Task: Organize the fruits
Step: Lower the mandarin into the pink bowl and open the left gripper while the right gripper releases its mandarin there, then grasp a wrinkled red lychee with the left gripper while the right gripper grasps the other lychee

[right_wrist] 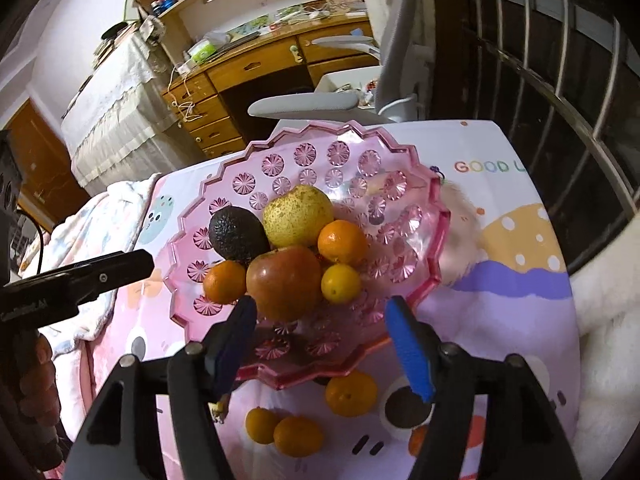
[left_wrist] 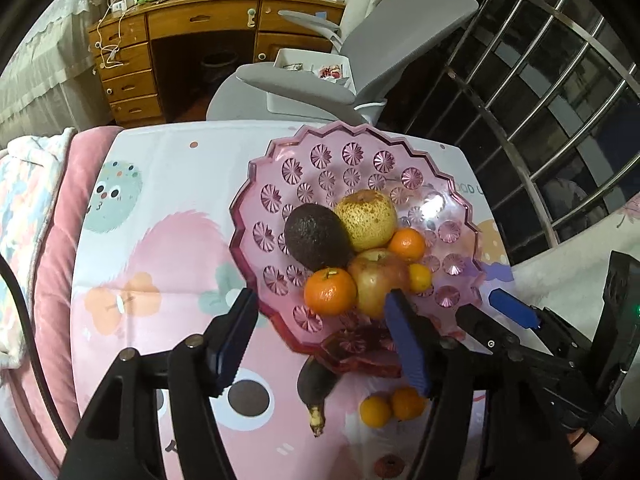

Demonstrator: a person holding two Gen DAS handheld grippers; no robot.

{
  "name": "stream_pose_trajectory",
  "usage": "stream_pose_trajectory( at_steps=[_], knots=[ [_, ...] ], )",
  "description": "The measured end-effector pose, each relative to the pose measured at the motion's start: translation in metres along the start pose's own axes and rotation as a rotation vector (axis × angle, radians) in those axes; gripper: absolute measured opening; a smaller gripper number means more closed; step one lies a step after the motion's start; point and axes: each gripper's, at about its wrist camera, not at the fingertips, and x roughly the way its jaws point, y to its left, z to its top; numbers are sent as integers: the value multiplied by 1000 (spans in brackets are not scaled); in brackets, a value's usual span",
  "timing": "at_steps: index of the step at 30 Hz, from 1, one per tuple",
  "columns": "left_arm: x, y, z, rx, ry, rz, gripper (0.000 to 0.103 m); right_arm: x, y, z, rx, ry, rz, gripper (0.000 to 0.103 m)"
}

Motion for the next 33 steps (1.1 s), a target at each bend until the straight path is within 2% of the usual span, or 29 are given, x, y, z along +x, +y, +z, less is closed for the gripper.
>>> stream_pose_trajectory(
  at_steps=[7,16,26,33],
  knots=[
    [-15,13,-17,-6,18,-28,72,-17,8,-22,22,4,-34,68],
    [-28,22,-60,24,92,-83,75,-42,23,-72,96,21,-90,68],
    [-47,11,-114,147,157,-156,75,-78,22,-131,290,4,-172,68],
    [-61,9,-131,204,164,-170,75,-96,19,-157,327,14,-203,68]
  ],
)
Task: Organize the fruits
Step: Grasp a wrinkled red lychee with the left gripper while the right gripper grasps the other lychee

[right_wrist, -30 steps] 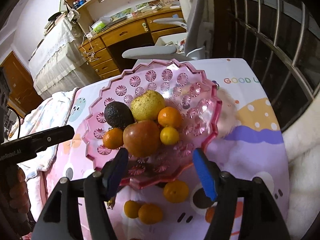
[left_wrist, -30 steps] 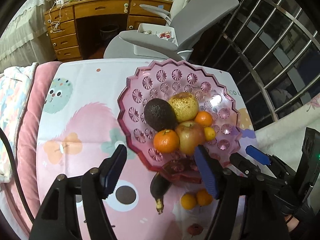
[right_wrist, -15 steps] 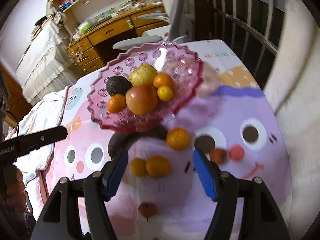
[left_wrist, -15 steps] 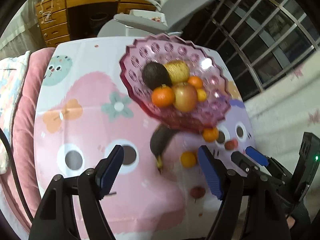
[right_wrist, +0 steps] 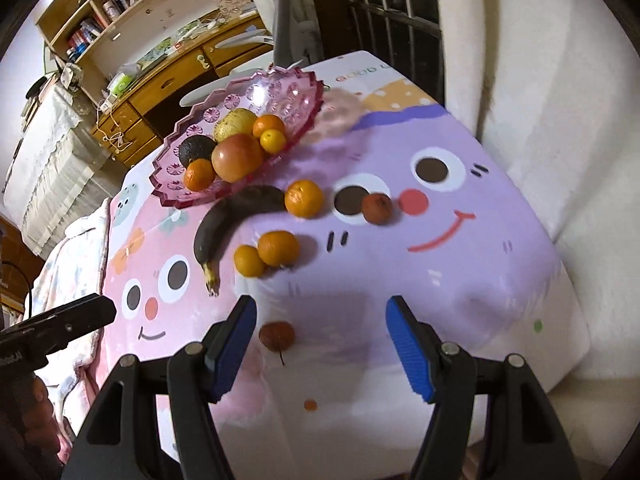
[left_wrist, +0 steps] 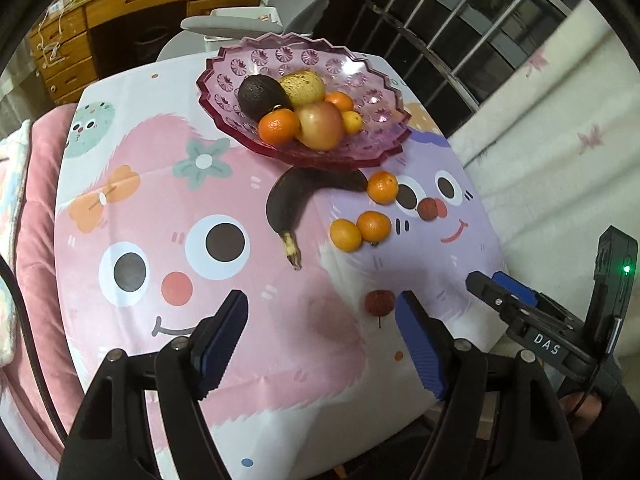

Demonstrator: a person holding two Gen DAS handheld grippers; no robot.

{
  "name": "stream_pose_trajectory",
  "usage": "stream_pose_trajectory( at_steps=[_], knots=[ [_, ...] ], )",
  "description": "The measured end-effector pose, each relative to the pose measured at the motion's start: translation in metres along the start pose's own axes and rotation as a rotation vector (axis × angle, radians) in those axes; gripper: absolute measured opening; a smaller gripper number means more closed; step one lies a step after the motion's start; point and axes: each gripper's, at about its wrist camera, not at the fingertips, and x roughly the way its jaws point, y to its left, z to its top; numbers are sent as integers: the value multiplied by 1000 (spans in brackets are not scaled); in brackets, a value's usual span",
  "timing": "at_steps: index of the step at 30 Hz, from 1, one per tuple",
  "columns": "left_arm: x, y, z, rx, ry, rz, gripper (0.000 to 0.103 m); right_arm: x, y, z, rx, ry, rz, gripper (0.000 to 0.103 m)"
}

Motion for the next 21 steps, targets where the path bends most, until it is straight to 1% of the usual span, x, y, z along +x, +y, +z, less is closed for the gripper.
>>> stream_pose_trajectory(
  at_steps=[4,10,15,17,19,21],
  knots=[
    [1,-6,-7,16,12,3,75,-6,-10,-9,10,10,-21,68],
    [9,-17,-15,-15,27,14,75,-5,-25,-8,-13,30,-26,68],
    [21,-32,-18,-67,37,57,75,4,-33,5,-101,48,4,68],
    [26,-39,-19,-106,36,77,75,8,-36,11,-139,60,14,68],
    [28,-43,-21,-140,27,88,75,12,-41,20,-182,69,43,68],
    [34,-49,-23,-184,22,97,75,16,-43,28,-250,74,59,68]
  ],
)
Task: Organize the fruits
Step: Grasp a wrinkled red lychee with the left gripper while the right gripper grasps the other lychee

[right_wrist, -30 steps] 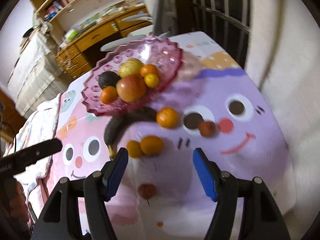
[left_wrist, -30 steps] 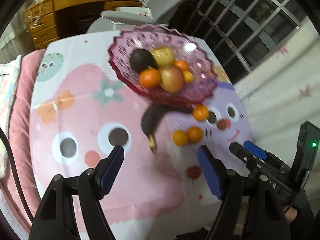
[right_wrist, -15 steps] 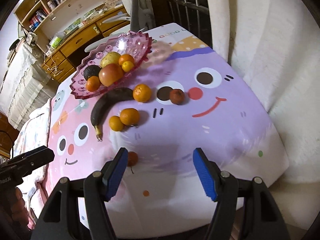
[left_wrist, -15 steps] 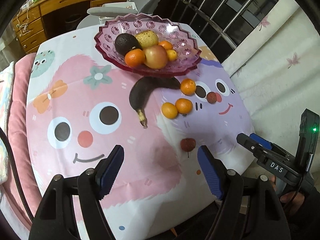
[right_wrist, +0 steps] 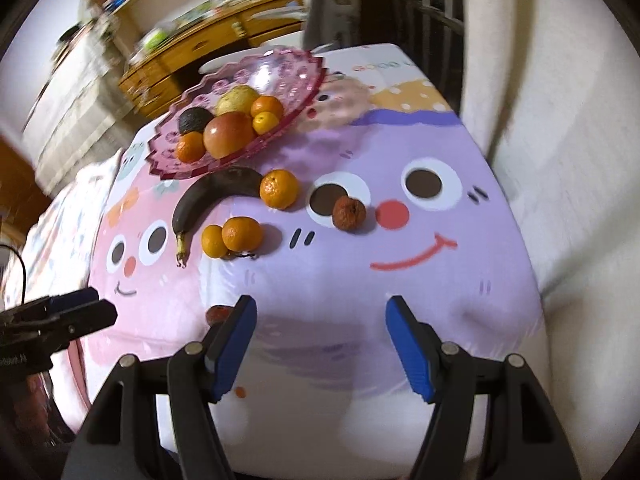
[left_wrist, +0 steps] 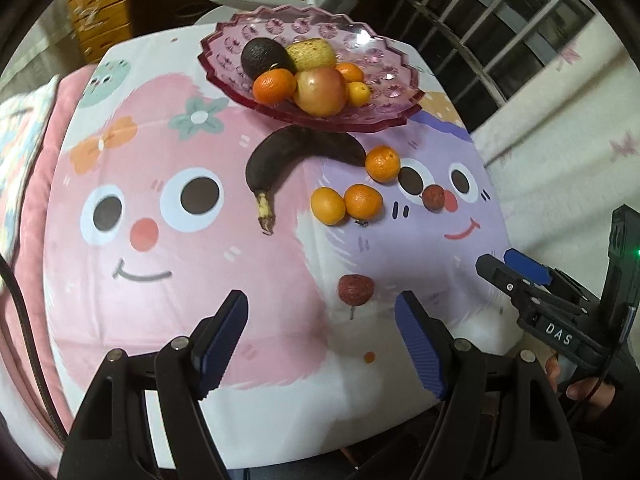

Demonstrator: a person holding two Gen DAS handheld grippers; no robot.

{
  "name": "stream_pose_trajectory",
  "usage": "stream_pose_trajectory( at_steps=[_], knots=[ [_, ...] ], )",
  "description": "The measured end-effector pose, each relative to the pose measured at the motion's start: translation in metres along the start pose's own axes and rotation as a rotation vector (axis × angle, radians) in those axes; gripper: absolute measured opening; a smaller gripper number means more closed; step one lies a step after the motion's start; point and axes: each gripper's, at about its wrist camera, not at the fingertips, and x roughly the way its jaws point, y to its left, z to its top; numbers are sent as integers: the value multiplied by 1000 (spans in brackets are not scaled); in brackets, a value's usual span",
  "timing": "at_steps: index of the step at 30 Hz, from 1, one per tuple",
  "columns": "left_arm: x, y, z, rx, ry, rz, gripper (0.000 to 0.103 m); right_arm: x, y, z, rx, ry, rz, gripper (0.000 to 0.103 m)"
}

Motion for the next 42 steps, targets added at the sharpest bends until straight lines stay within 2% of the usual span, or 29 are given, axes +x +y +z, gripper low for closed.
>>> stream_pose_trajectory(
  at_steps=[5,12,17,20,26,30,33,36,39,42],
  knots=[
    [18,-13,-9,-112,5,22,75,7,-7,14,-159,-6,23,68],
    [43,-28,-17,-222,8,68,74,21,-14,26,-348,-82,53,68],
    [62,-31,-18,-282,24,91,73,36,-18,32,-428,-94,87,67],
    [71,-33,-16,-298,30,98,68,50,-20,33,-468,-92,94,67],
    [92,-34,-12,-344,51,121,67,70,-25,37,-508,-82,120,60],
    [102,-31,-11,-378,66,127,56,81,-24,39,-536,-64,132,50],
    [106,-31,-10,-388,77,122,55,87,-25,39,-548,-46,141,45],
    [110,-32,-7,-387,83,114,45,90,-23,38,-568,-36,144,39],
    [113,-32,-6,-387,95,118,32,91,-22,38,-584,-45,139,38],
    [113,-31,-5,-388,95,112,31,91,-23,39,-585,-51,134,33]
  ],
)
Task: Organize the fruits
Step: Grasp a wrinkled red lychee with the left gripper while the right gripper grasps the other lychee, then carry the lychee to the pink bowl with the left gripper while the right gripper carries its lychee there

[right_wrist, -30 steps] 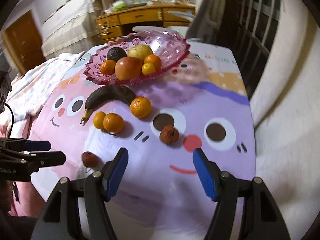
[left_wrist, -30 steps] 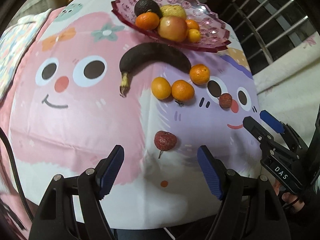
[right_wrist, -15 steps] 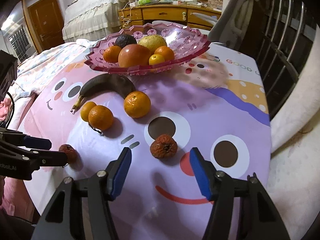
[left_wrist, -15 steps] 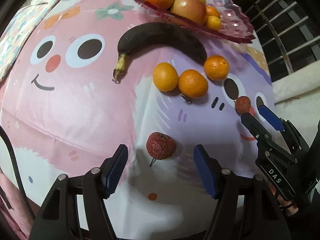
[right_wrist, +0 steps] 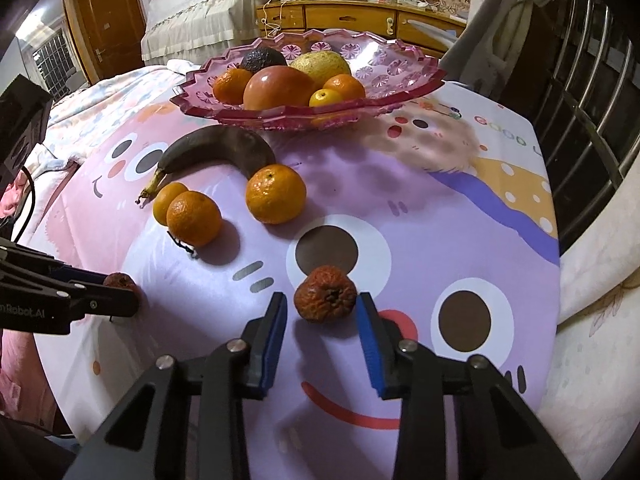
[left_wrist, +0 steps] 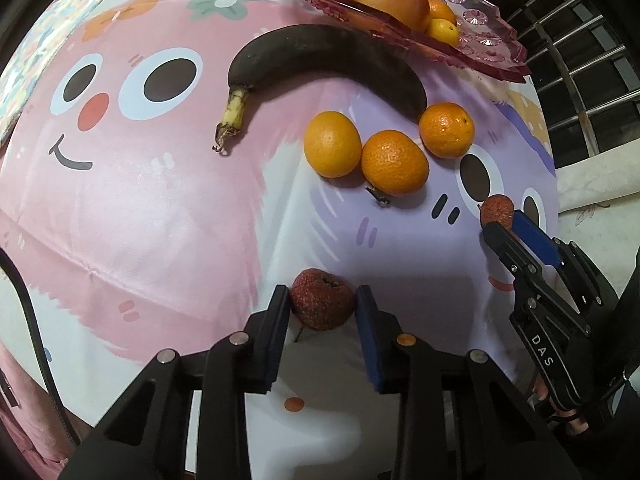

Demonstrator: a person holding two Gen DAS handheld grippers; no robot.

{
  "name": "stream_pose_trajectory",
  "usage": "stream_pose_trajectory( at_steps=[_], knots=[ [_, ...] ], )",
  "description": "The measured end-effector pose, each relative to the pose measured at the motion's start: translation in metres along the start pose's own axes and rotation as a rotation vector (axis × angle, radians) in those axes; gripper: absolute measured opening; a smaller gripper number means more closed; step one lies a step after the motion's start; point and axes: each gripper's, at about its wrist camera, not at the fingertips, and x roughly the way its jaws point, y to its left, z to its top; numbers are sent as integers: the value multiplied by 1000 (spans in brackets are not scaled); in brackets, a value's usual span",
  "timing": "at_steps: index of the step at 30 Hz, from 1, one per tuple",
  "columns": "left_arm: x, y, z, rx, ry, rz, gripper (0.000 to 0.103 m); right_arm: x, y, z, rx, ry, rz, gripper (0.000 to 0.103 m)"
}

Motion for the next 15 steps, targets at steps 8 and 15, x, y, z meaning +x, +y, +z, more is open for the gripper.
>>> stream_pose_trajectory(
  at_steps=[8,15],
  knots=[
    [-5,2,-3,12,-6,-7,31,1,0,0,-10,4,-12,30],
    [-32,5,4,13,-60,-17,30,-10,8,5,-18,-5,19,29]
  ],
)
